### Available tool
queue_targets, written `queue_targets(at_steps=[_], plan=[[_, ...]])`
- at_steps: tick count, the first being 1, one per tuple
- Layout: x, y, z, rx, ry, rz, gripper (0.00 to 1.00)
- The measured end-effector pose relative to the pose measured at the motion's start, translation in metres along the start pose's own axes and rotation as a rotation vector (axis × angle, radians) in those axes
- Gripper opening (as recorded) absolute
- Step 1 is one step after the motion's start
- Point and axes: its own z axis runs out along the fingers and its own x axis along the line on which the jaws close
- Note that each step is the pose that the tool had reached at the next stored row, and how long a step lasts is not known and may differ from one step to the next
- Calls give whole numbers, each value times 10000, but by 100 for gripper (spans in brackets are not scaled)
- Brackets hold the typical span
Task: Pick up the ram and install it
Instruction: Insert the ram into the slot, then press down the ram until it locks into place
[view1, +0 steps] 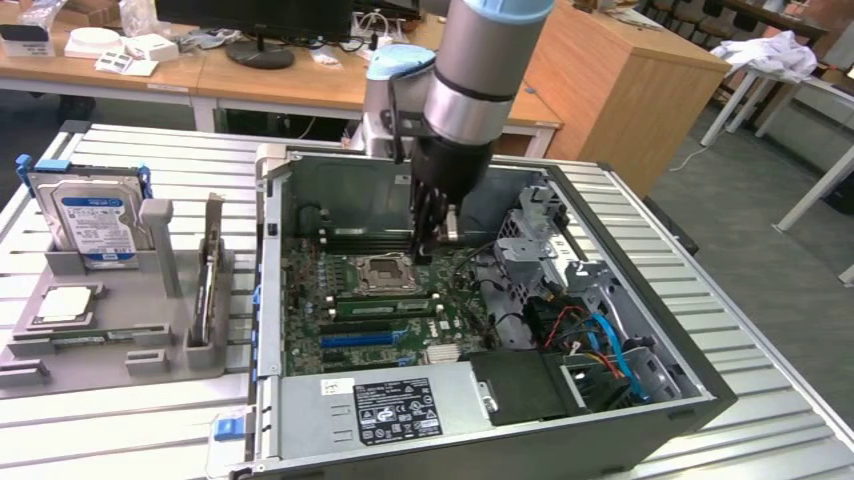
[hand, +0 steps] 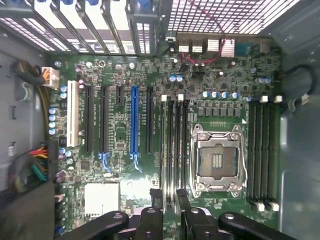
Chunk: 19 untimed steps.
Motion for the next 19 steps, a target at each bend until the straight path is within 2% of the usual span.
queue_targets(at_steps=[4, 10, 19], plan=[[-7, -1, -162, 0, 0, 0, 25], [-13, -2, -317, -1, 1, 1, 25], [-14, -2, -340, 0, -1, 0, 25]])
